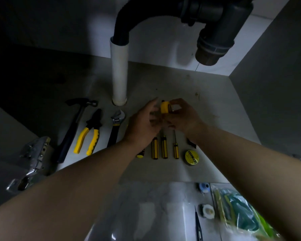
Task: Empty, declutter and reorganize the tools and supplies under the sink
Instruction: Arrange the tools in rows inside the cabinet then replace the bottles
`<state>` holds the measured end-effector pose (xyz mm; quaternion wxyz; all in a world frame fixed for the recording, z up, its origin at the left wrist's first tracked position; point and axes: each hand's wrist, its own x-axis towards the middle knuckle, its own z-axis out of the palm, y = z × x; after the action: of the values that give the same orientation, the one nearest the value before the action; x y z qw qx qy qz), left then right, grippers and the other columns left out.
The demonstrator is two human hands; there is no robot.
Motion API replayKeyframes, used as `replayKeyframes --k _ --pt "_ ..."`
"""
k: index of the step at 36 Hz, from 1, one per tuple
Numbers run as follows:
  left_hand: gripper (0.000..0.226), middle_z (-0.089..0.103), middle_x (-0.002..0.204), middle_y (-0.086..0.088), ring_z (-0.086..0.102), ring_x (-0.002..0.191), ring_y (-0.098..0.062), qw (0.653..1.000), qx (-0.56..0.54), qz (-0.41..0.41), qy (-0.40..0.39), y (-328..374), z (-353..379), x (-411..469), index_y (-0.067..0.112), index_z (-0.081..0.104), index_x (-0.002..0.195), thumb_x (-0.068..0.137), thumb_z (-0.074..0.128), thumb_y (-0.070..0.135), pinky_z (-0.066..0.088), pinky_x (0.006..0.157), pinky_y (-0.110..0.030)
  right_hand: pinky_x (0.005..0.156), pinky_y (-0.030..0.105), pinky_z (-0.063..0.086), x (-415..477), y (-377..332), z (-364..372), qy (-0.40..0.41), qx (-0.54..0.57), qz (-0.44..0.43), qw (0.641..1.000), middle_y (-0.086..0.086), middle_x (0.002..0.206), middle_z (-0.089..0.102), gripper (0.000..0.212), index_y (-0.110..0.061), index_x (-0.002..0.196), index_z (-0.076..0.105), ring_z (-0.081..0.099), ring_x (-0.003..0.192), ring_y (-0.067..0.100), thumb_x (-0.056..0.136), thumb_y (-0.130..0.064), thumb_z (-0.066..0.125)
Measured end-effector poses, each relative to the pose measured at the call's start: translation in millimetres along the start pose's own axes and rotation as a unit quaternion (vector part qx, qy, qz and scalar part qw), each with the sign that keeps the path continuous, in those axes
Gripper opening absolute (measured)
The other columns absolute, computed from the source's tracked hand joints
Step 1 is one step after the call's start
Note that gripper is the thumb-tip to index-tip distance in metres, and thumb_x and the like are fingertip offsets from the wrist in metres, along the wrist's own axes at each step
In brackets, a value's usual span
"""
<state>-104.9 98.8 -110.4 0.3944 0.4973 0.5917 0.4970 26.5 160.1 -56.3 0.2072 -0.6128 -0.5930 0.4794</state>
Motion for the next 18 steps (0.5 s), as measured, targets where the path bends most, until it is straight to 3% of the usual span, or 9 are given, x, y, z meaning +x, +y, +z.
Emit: replayKeyframes --k 3,6,9,13,18 --pt "0.061 0.059 0.131 -0.005 0.061 0.117 -0.018 0.994 0.091 0.016 0.055 -2 -16 8 0.02 0.046 0.148 0.093 0.061 -0.002 0.052 0.103 -0.039 0.076 0.047 0.061 17 9 -4 0.039 -0.026 -0.005 0.999 0.017 0.108 0.067 0.054 -0.02 0.127 0.05 0.069 0.085 0.03 0.081 -0.016 0.08" --pt "0.045 0.053 0.122 -0.006 0.06 0.109 -0.018 0.98 0.161 0.049 0.104 -5 -32 9 0.016 0.059 0.13 0.091 0.054 -0.006 0.049 0.095 -0.025 0.064 0.045 0.062 39 15 -6 0.072 -0.064 0.004 0.995 0.018 0.11 0.063 0.053 -0.019 0.122 0.047 0.069 0.08 0.033 0.08 -0.01 0.078" --pt "0.037 0.049 0.117 -0.003 0.059 0.103 -0.014 0.974 0.2 0.062 0.087 -9 -45 8 0.015 0.063 0.122 0.091 0.054 -0.005 0.046 0.089 -0.018 0.072 0.047 0.061 57 14 -5 0.081 -0.183 -0.042 0.979 0.018 0.119 0.057 0.046 -0.023 0.119 0.05 0.066 0.091 0.038 0.081 -0.015 0.074" --pt "0.031 0.05 0.119 -0.01 0.061 0.106 -0.022 0.967 0.236 0.052 0.074 -15 -52 9 0.012 0.065 0.116 0.093 0.052 -0.003 0.051 0.095 -0.035 0.08 0.051 0.06 76 12 6 0.088 -0.253 -0.091 0.959 0.011 0.126 0.045 0.036 -0.021 0.119 0.053 0.059 0.096 0.036 0.088 -0.017 0.07" --pt "0.026 0.049 0.112 -0.003 0.056 0.101 -0.013 0.969 0.237 0.056 0.038 -20 -49 12 0.017 0.067 0.112 0.095 0.056 0.002 0.04 0.09 -0.016 0.092 0.05 0.055 87 15 26 0.054 -0.273 -0.1 0.955 0.011 0.128 0.045 0.04 -0.023 0.121 0.062 0.057 0.111 0.039 0.085 -0.009 0.07"
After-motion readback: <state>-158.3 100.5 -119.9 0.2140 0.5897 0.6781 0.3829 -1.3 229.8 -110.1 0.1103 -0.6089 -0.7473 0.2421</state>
